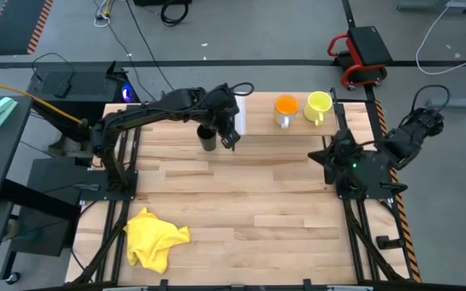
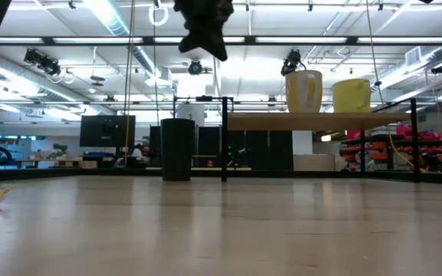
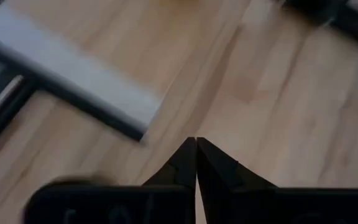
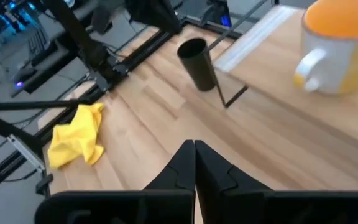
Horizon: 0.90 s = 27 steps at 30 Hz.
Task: Stack small to large cups/mugs on shelf
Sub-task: Put the black cup on the shelf
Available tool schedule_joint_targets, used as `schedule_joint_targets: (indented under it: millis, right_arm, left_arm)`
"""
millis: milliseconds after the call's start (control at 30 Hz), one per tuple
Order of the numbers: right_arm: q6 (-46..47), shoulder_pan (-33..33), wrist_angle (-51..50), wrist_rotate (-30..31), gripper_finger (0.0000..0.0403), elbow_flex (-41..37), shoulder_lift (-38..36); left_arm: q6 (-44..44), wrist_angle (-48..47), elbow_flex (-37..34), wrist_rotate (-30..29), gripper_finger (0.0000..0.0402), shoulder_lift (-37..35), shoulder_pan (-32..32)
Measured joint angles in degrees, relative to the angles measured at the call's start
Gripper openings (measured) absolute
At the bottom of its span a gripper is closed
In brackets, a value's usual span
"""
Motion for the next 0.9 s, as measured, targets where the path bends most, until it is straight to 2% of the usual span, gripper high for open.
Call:
schedule_joint_targets:
  millis: [200,433,767,833,900]
  right_arm:
    - [7.4,3.24,-3.48,0.01,0.0007,-0.02,3.49]
    - [9.67,6.22,-4.44,0.2,0.0007,-0.04,6.54]
    - [12.69,7.19,-4.77,-0.27,0.0038,-0.04,7.52]
    - [12.69,7.19,-4.75,-0.3,0.0046,-0.04,7.52]
    - [12.67,7.19,-4.75,-0.36,0.0053,-0.04,7.52]
  left_arm:
    - [0.31,-7.25,-0.01,-5.75,0.0015,-1.54,-0.79]
    - [0.32,-15.86,-0.03,-10.28,0.0029,-1.54,-1.09]
    - [2.43,-22.43,-0.03,-10.17,0.0022,-1.54,5.34]
    - [2.77,-23.07,-0.03,-7.92,0.0027,-1.54,7.89]
    - [3.64,-23.18,-0.03,-3.04,0.0035,-1.5,10.52]
